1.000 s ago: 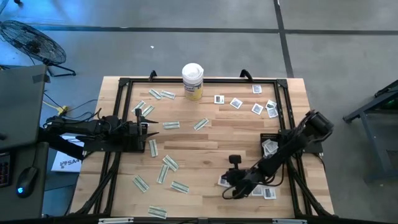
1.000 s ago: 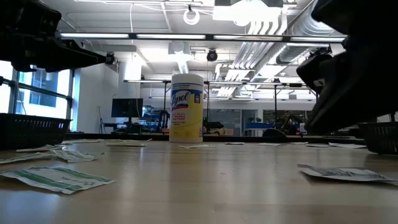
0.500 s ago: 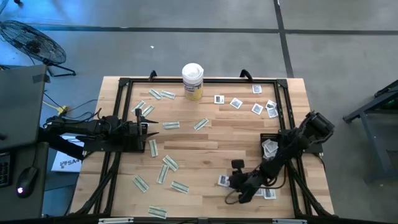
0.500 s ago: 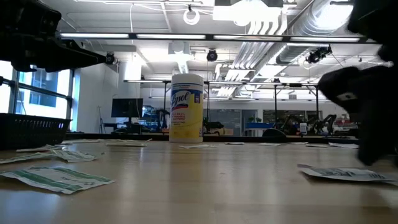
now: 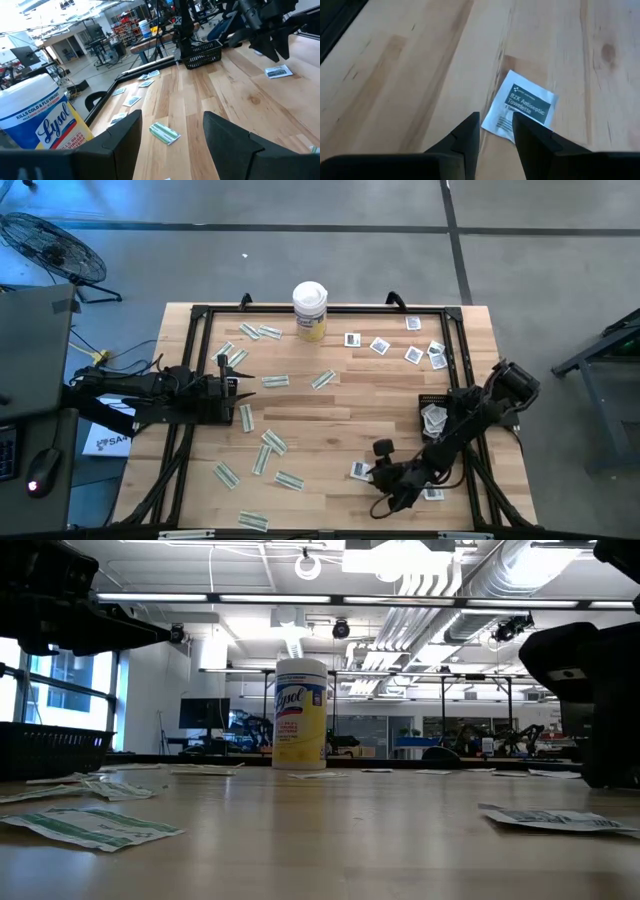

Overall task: Pick & Place First Aid Supplies
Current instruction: Put the towelette pack into the right black basket

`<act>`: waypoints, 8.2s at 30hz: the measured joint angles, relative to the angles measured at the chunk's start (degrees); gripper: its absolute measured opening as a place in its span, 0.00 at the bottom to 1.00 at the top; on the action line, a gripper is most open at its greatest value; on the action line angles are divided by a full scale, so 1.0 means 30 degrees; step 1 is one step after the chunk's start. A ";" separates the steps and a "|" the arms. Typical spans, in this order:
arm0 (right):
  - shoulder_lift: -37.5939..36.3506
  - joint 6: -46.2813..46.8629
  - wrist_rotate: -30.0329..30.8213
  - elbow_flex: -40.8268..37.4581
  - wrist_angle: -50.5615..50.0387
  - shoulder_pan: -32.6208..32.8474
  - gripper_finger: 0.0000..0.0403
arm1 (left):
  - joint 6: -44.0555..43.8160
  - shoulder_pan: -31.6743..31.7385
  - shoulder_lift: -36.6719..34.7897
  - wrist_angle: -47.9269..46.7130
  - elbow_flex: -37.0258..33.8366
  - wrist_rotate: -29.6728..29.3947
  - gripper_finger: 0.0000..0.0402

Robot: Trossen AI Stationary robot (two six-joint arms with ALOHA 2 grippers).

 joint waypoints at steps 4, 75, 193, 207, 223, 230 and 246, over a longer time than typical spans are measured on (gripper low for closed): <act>0.0000 0.0007 0.1023 0.0007 -0.0628 0.0007 0.27 | -0.0002 -0.0001 0.0003 0.0000 0.0000 0.0001 0.51; -1.1050 1.7804 -0.6212 -0.0027 -2.5699 -0.2076 0.02 | 0.0004 -0.0004 0.0005 0.0000 0.0000 0.0000 0.51; -0.2033 -0.0422 -0.3783 -0.0492 -0.8278 -0.3728 0.24 | 0.0000 0.0003 0.0001 0.0007 -0.0007 -0.0204 0.51; -0.2033 -0.0572 -0.7040 -0.0770 -0.8602 -0.5970 0.24 | -0.0001 0.0003 0.0005 0.0007 -0.0007 -0.0204 0.51; -0.2348 -0.1289 -0.6375 -0.1569 -0.7578 -0.6113 0.03 | 0.0002 0.0002 0.0001 0.0007 -0.0007 -0.0204 0.51; -0.4949 -0.1307 -0.5845 -0.1027 -0.8436 -0.6048 0.01 | 0.0001 0.0000 0.0003 0.0004 -0.0007 -0.0204 0.51; -1.2913 0.7766 -0.4011 -0.1013 -2.3736 -0.5269 0.00 | 0.0004 -0.0004 0.0000 0.0007 -0.0007 -0.0168 0.51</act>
